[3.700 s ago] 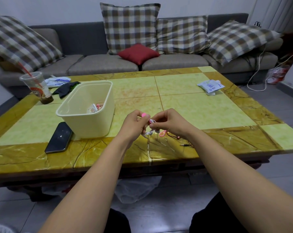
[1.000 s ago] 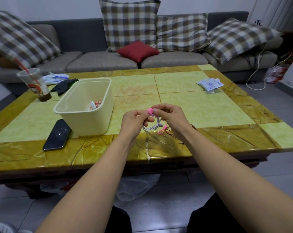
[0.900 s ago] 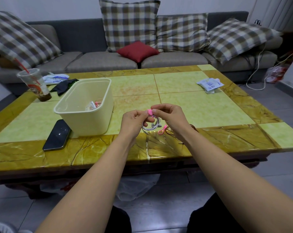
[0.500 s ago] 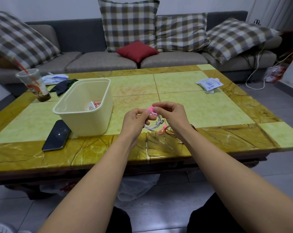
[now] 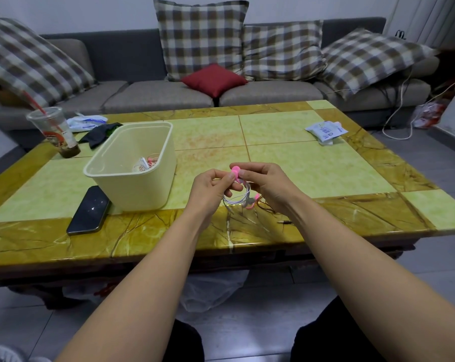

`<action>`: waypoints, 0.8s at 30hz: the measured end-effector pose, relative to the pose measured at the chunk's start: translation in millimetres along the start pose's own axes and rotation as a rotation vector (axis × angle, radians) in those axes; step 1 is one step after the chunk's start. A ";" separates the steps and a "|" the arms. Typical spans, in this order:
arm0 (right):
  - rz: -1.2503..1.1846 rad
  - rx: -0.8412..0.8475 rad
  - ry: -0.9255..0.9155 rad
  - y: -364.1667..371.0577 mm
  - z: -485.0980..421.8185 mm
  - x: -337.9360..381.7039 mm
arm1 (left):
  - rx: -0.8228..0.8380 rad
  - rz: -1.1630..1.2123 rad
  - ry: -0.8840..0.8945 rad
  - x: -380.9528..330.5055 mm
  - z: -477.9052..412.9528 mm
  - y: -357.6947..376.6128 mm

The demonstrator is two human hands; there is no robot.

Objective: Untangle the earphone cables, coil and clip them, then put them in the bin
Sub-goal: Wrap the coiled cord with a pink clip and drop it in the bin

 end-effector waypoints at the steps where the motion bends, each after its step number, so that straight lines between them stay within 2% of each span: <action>1: -0.041 0.033 0.027 1.5 0.8 -0.7 | 0.012 0.003 -0.006 0.6 -0.1 0.3; 5: -0.181 0.066 0.110 0.9 1.5 -2.6 | 0.043 0.024 -0.012 0.2 -0.2 0.6; 9: -0.256 -0.051 0.177 -8.1 -1.2 -9.9 | 0.067 0.041 -0.001 -1.3 -1.0 1.5; 13: -0.159 -0.131 0.183 -16.3 1.0 -12.4 | 0.055 0.006 0.037 -4.3 0.4 2.4; 19: 0.028 -0.097 0.074 -12.5 0.0 -2.2 | -0.006 -0.080 0.067 -1.7 -2.7 0.8; 24: 0.025 -0.047 0.024 -5.3 -1.6 0.2 | -0.071 -0.081 0.076 -3.8 -2.7 -1.3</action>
Point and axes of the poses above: each hand's wrist, its own z-axis away from the middle knuckle, its own y-axis out of the palm, x = y × z, the point moved 7 cm from there along -z, towards the middle knuckle, and after that the axes turned 1 degree about -y, right-handed, at the moved point
